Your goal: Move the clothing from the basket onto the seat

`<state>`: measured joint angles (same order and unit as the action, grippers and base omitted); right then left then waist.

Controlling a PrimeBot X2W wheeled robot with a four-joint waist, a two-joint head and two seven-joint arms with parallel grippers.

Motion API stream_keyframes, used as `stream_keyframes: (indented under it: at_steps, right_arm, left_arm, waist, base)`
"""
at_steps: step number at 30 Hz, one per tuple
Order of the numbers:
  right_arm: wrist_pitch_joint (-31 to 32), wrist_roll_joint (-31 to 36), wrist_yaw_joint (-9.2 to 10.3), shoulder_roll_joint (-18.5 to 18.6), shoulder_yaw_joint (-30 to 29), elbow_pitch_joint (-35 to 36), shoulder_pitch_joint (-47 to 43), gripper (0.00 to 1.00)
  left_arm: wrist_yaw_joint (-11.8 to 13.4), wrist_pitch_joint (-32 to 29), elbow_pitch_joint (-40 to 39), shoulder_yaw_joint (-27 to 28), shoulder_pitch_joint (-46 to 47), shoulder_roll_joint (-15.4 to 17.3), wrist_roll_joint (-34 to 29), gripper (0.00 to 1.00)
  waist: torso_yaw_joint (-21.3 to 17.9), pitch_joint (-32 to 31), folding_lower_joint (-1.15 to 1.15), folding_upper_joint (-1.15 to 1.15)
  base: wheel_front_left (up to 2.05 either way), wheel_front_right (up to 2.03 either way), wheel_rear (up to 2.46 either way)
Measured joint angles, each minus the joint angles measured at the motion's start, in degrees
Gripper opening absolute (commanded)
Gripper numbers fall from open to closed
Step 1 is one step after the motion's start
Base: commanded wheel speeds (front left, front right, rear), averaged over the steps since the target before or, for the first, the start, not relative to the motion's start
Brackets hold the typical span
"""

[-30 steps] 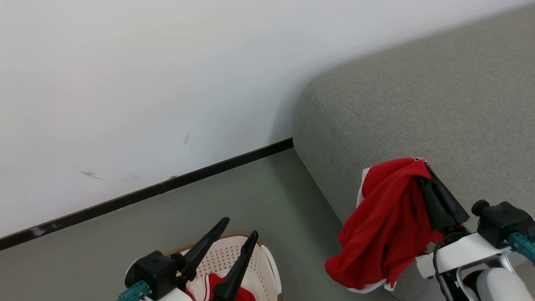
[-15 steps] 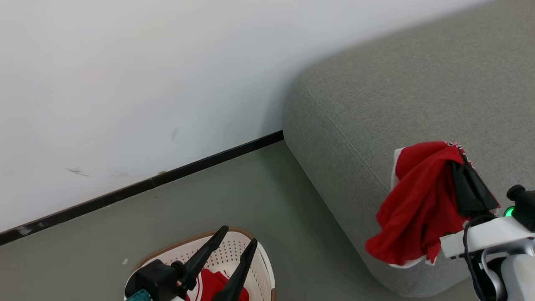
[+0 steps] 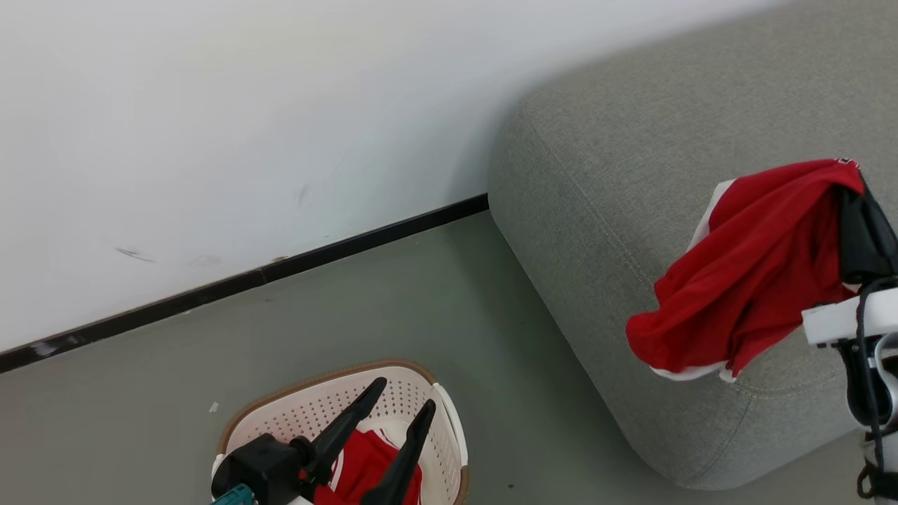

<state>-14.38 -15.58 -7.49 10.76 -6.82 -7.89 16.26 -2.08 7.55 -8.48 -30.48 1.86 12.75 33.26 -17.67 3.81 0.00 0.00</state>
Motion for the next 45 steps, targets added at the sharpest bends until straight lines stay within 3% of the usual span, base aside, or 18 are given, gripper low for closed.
stream_keyframes:
  at_steps: [15,35,45]
  right_arm:
    - [0.7,-5.71,0.0,4.19,-7.38,-9.1,12.04,0.0]
    - [2.03,-2.63,0.0,10.2,-14.34,-19.31,24.68,0.0]
    - [2.3,-3.55,0.0,8.39,-18.71,-23.81,30.27,0.0]
  left_arm:
    - [0.93,-0.47,-0.62,0.46,-0.01,0.49,0.0,1.0]
    - [0.83,-2.02,-0.73,0.84,0.11,2.38,0.0,1.0]
    - [0.59,-3.0,-1.66,1.42,0.38,3.65,0.0,1.0]
  waist:
    - [2.63,4.46,0.0,0.0]
    - [5.13,11.41,0.0,0.0]
    - [5.14,14.64,0.0,0.0]
  base:
    - [0.0,0.0,0.0]
    - [0.0,0.0,0.0]
    - [0.0,0.0,0.0]
